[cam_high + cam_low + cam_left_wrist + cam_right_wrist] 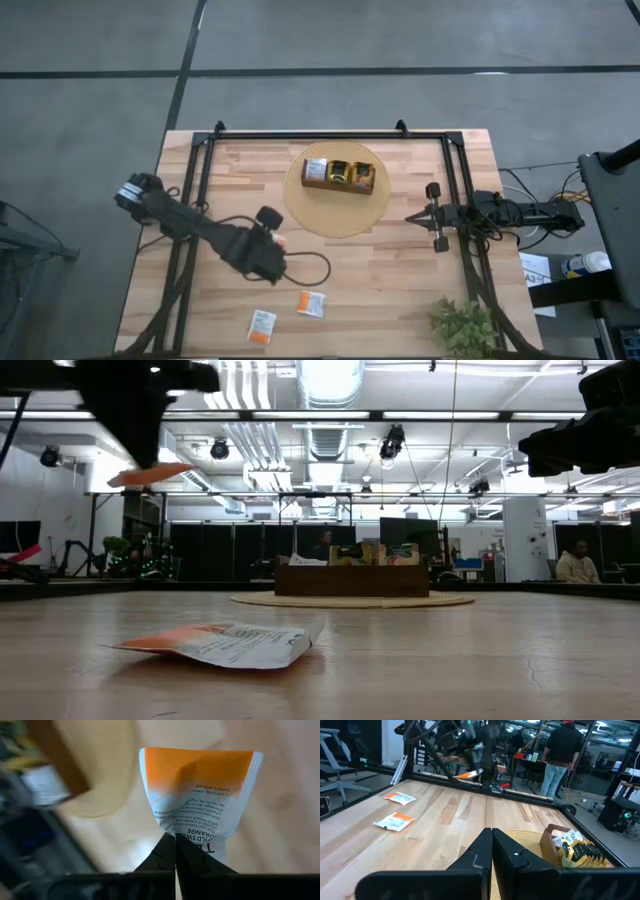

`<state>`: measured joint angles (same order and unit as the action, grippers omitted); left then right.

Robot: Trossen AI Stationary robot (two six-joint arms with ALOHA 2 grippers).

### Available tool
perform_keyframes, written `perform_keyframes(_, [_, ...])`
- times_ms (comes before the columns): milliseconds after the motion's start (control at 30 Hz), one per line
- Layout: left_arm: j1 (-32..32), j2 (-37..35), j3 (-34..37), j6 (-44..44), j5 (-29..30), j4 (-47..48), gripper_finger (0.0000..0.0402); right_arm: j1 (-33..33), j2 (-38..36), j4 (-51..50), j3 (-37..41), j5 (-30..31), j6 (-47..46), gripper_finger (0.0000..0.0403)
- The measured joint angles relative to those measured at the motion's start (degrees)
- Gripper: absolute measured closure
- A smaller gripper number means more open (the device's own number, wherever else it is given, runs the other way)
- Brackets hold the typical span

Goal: Pick & Place Tea
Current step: Put the top left white tea bag into the left section of wooden organizer

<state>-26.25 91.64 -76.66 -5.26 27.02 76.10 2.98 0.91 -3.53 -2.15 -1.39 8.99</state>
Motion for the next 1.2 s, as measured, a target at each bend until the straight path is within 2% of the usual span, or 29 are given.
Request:
perform_keyframes(100, [2.4, 0.0, -2.5, -5.1, 4.4, 2.2, 0.0401, 0.0, 0.0, 0.0, 0.0, 0.0, 0.0, 0.0394])
perform_keyframes(333, [8.0, 0.0, -5.8, -12.7, 8.1, 2.4, 0.0401, 0.0, 0.0, 0.0, 0.0, 0.0, 0.0, 0.0394])
perform_keyframes(700, [21.4, 0.0, -8.5, -32.3, 12.3, -4.1, 0.0401, 0.0, 0.0, 0.0, 0.0, 0.0, 0.0, 0.0394])
perform_keyframes(933, [30.5, 1.1, -7.4, -52.2, 12.0, -13.2, 0.0401, 0.0, 0.0, 0.0, 0.0, 0.0, 0.0, 0.0394])
perform_keyframes(1200, [37.3, 3.9, -7.4, -76.9, 11.0, -24.0, 0.0401, 0.0, 0.0, 0.0, 0.0, 0.0, 0.0, 0.0394])
